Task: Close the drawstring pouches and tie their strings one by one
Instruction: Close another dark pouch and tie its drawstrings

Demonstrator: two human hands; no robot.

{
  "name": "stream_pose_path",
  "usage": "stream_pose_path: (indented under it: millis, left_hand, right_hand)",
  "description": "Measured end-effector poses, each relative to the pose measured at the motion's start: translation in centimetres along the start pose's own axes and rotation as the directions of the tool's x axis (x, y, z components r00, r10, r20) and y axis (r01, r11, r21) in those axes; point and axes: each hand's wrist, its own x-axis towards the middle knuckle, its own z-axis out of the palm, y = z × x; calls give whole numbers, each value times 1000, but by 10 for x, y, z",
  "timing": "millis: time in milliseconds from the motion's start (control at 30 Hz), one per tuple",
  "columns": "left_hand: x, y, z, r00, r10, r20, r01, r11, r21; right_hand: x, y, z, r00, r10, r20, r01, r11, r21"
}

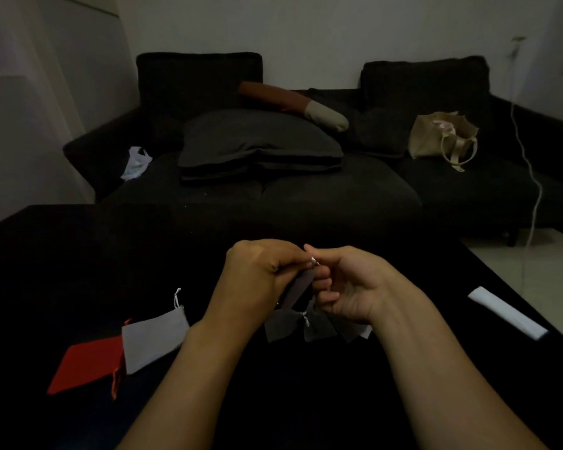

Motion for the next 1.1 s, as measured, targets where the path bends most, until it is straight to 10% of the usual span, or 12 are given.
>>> stream_pose_path:
  millis: [467, 667, 1100]
  left_hand:
    - [-1, 5, 13, 949, -279, -149, 269, 960, -82]
    - [-1, 4, 26, 738, -663, -125, 538, 690, -485]
    - [-3, -3, 23, 618, -786, -20, 606, 493, -624]
  right_hand:
    - [2, -5, 11, 945, -245, -218, 246, 969, -20]
    - [4, 0, 11, 790, -552, -267, 479, 828, -292]
    - [18, 6, 9, 734, -626, -265, 478, 752, -454]
